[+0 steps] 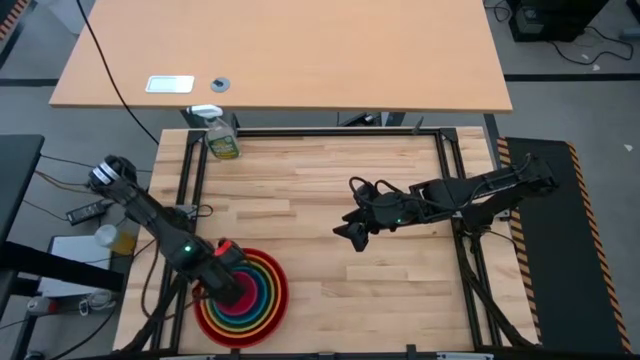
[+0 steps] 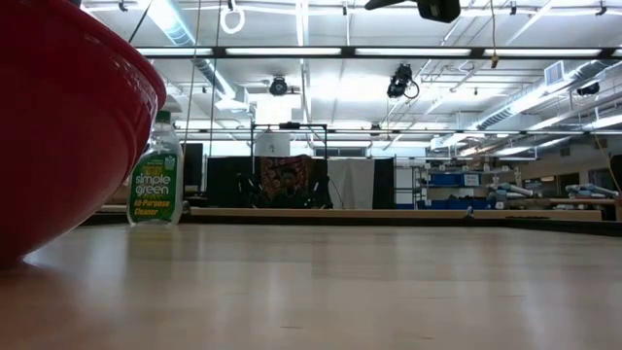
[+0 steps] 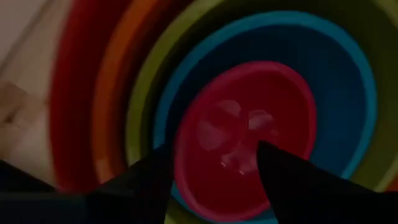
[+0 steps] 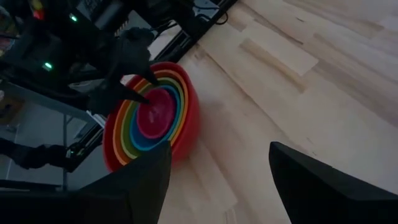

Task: Nest bowls inside each other
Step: Stack the small pink bowl on top of the blue bowl, then return to Home Position

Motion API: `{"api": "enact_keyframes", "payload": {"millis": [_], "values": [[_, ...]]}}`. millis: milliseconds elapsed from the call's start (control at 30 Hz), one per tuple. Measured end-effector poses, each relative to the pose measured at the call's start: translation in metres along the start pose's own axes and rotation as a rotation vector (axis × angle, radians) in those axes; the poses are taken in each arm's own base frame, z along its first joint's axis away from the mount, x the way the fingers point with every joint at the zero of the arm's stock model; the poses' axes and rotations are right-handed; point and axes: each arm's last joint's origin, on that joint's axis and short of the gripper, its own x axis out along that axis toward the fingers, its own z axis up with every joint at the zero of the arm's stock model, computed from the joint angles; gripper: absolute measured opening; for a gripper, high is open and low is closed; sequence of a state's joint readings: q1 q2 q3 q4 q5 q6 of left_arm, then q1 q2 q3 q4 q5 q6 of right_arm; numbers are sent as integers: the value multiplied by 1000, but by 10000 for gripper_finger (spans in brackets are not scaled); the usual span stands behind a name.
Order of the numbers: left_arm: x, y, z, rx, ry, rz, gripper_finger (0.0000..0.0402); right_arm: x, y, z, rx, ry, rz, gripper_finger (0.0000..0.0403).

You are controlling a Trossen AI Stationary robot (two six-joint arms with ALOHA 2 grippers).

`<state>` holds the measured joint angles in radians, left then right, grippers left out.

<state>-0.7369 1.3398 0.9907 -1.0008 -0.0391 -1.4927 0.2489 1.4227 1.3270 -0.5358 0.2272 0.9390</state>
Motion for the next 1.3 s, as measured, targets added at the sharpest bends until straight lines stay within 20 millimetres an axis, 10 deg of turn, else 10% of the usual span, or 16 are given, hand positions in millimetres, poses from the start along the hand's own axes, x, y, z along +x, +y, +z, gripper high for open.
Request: {"api": "enact_keyframes", "payload": {"millis": [500,800,1300], "values": [[-34,3,-7,234,-75,67,208,-1,1,-1,-30,6,3,274],[-93,-10,10,369,-449,25,168,-37,-12,1,-82,-32,-100,249],[-148,82,53,221,-891,-208,79,-111,-83,-9,-66,-257,41,170]]}}
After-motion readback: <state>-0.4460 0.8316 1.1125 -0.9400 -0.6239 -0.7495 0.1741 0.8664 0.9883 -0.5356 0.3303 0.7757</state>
